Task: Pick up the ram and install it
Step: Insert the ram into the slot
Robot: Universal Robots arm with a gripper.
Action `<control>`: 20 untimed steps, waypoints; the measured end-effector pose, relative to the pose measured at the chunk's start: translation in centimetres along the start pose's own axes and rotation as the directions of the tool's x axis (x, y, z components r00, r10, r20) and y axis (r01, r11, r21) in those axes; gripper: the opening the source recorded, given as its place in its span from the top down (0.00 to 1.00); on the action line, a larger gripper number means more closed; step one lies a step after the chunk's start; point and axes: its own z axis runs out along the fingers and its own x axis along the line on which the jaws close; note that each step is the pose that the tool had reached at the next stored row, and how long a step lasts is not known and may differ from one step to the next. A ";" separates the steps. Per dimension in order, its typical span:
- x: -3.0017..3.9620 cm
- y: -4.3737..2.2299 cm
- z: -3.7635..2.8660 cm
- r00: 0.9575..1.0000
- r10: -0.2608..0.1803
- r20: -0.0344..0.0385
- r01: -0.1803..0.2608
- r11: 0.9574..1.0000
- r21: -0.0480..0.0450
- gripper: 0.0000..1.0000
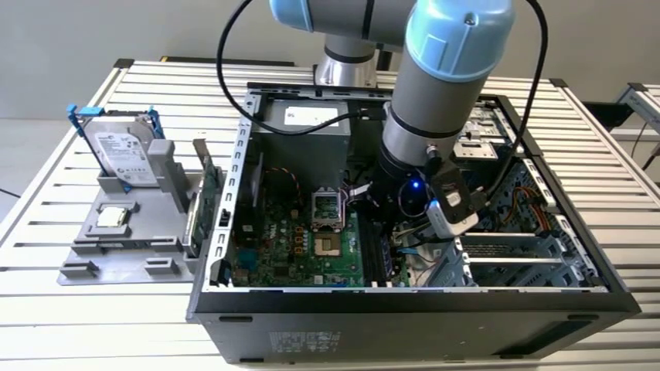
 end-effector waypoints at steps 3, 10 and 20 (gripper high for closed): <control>0.00 0.01 0.08 1.000 0.001 0.000 -0.001 1.000 0.000 1.00; 0.01 0.11 0.25 1.000 0.002 0.000 -0.002 1.000 0.000 1.00; 0.01 0.16 0.37 1.000 0.002 0.000 -0.002 1.000 0.000 1.00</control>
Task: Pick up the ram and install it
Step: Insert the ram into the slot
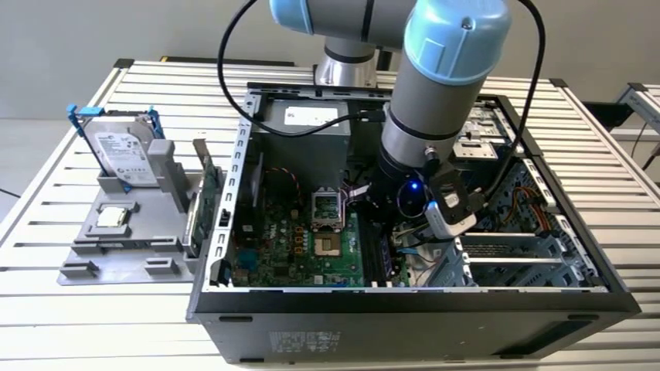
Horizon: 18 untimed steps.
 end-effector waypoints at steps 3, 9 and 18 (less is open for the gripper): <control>0.00 0.00 0.02 1.000 0.000 0.000 0.000 1.000 0.000 0.00; 0.00 0.00 0.02 1.000 0.000 0.000 0.000 1.000 0.000 0.00; 0.00 0.00 -0.05 1.000 0.000 0.000 0.000 1.000 0.000 0.00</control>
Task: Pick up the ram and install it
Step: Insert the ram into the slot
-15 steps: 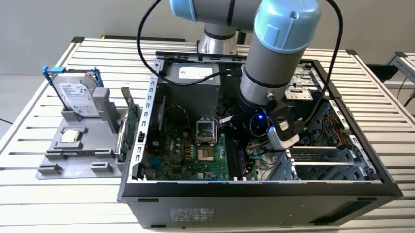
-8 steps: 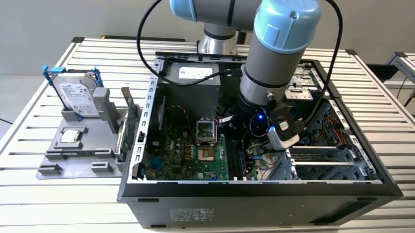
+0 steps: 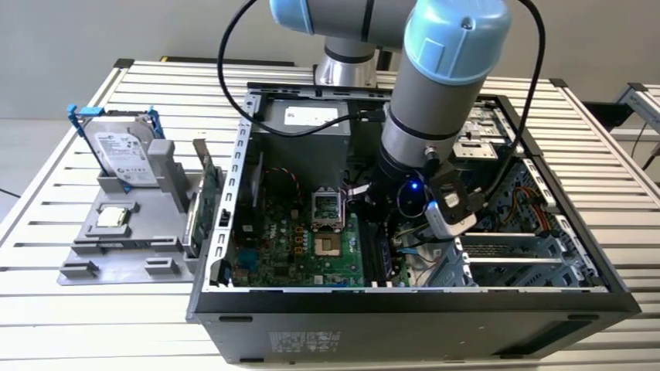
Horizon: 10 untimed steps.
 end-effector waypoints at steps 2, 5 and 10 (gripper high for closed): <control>0.00 0.00 -0.27 1.000 0.000 0.000 0.000 1.000 0.000 0.00; -0.01 0.02 -0.94 1.000 0.000 0.000 0.000 1.000 0.000 0.00; -0.03 0.05 -2.24 1.000 0.000 0.000 0.000 1.000 0.000 0.00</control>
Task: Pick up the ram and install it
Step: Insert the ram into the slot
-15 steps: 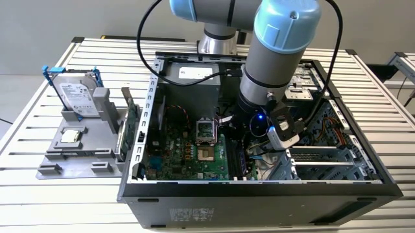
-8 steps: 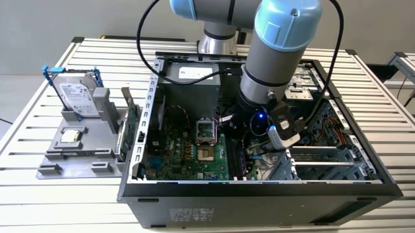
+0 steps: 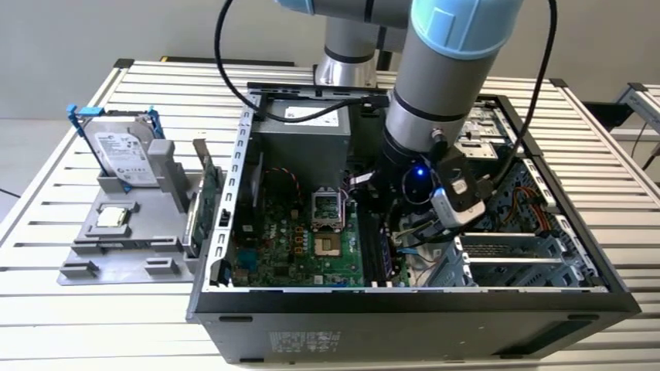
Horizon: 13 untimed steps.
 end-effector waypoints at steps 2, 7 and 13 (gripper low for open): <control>0.00 0.01 -0.29 1.000 0.000 0.000 0.000 1.000 0.000 0.00; 0.00 0.01 -0.47 1.000 0.000 0.000 0.000 1.000 0.000 0.00; -0.01 0.01 -0.57 1.000 0.000 0.000 0.000 1.000 0.000 1.00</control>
